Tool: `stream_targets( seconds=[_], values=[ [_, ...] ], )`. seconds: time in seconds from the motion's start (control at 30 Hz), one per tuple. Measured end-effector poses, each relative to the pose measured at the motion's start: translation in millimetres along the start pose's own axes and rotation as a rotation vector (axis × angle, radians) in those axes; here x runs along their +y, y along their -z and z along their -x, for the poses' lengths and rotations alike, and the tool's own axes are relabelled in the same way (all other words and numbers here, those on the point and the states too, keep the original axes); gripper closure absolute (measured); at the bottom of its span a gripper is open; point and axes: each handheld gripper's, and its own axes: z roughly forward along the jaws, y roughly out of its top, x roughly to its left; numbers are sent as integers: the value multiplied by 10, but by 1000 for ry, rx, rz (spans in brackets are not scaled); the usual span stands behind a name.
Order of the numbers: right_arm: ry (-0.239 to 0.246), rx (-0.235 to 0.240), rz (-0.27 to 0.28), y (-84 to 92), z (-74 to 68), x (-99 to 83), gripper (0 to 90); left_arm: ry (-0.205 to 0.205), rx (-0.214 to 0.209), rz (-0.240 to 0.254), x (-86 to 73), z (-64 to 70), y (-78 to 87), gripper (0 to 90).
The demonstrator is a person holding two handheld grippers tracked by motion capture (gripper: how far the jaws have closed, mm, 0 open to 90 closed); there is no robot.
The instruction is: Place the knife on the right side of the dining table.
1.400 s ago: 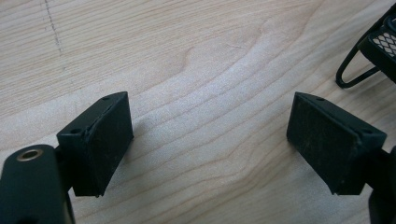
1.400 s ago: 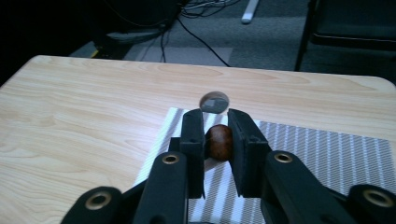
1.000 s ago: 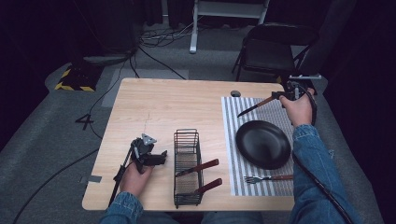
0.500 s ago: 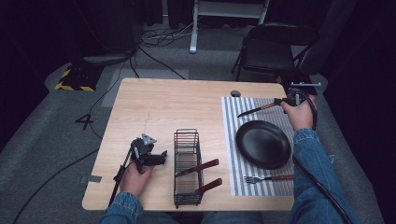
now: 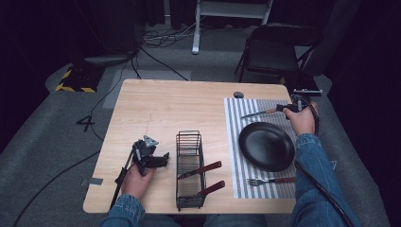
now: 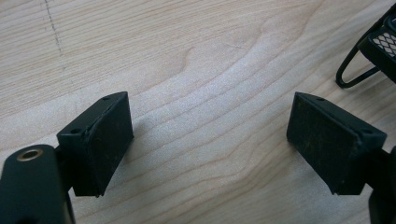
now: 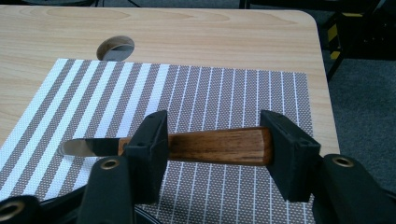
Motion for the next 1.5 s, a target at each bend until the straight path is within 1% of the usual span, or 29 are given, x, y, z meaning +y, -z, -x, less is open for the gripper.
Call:
stream_targets(
  seconds=[0.07,0.27,0.43,0.63,0.83,0.9,1.07,1.3,1.5],
  values=[
    [-9,3,-4,-11,15,-17,429,0,0,0,0,0,0,147],
    [-14,7,-13,-61,46,-61,400,0,0,0,0,0,0,147],
    [-33,12,-23,-92,72,-86,389,0,0,1,0,0,0,147],
    [-22,10,-33,-128,77,-99,363,-1,2,0,0,1,1,148],
    [-47,19,-42,-168,114,-123,357,0,2,1,0,1,1,148],
    [-49,20,-43,-174,122,-128,357,0,2,1,0,1,0,148],
    [-76,30,-60,-207,160,-167,350,0,2,0,0,1,1,148],
    [-69,19,-76,-257,179,-219,334,0,2,1,-1,2,1,148],
    [-77,21,-77,-285,196,-246,331,2,3,2,-1,3,0,148]
  ],
)
